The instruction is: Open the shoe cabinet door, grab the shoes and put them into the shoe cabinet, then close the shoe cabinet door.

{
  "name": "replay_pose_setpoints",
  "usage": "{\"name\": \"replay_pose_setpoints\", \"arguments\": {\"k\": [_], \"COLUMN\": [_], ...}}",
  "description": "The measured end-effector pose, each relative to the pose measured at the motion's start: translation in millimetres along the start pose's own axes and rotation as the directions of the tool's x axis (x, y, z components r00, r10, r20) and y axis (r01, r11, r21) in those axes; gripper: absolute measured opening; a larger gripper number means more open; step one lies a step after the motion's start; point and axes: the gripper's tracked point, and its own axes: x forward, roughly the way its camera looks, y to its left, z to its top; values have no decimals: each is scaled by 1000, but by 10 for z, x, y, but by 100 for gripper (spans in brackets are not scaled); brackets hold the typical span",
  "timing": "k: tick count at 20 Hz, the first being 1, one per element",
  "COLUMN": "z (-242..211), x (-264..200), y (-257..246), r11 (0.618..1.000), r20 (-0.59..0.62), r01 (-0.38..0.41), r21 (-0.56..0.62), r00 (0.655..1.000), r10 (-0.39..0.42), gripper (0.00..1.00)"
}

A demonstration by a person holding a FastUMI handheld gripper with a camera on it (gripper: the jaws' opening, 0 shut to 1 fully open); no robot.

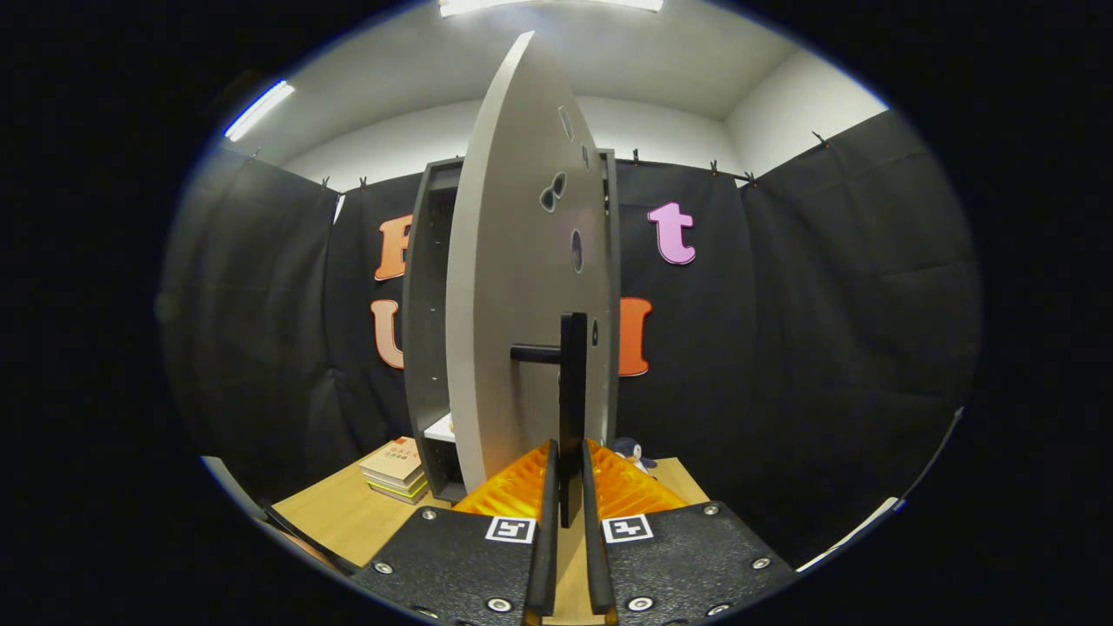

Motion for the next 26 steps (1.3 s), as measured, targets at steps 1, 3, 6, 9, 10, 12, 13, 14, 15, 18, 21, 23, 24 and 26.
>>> {"name": "replay_pose_setpoints", "arguments": {"k": [1, 3, 6, 9, 10, 12, 13, 14, 15, 18, 21, 23, 24, 26], "z": [7, -8, -7, -15, -24, -34, -39, -42, -37, -44, -41, -35, -24, 34], "x": [-9, -30, -41, -32, -30, -30, -23, -34, -37, -21, -27, -36, -37, -67], "y": [-73, -198, -321, -330, -328, -305, -306, -319, -322, -332, -320, -327, -329, -332], "r11": [1000, 1000, 999, 999, 998, 996, 996, 997, 997, 997, 996, 997, 997, 998], "r20": [1, -2, 1, 1, -6, -11, -10, -6, -3, 1, 1, 4, 11, 45], "r01": [2, 6, 6, -31, -48, -64, -66, -63, -63, -66, -72, -63, -57, -46], "r21": [3, 20, 41, 40, 50, 62, 58, 49, 43, 44, 55, 48, 42, 30], "r00": [1000, 1000, 1000, 1000, 999, 998, 998, 998, 998, 998, 997, 998, 998, 998], "r10": [-2, -6, -6, 31, 48, 65, 67, 63, 63, 66, 72, 63, 57, 45], "gripper": [14, 13, 11, 7, 7, 8, 9, 9, 9, 9, 9, 9, 9, 10]}}
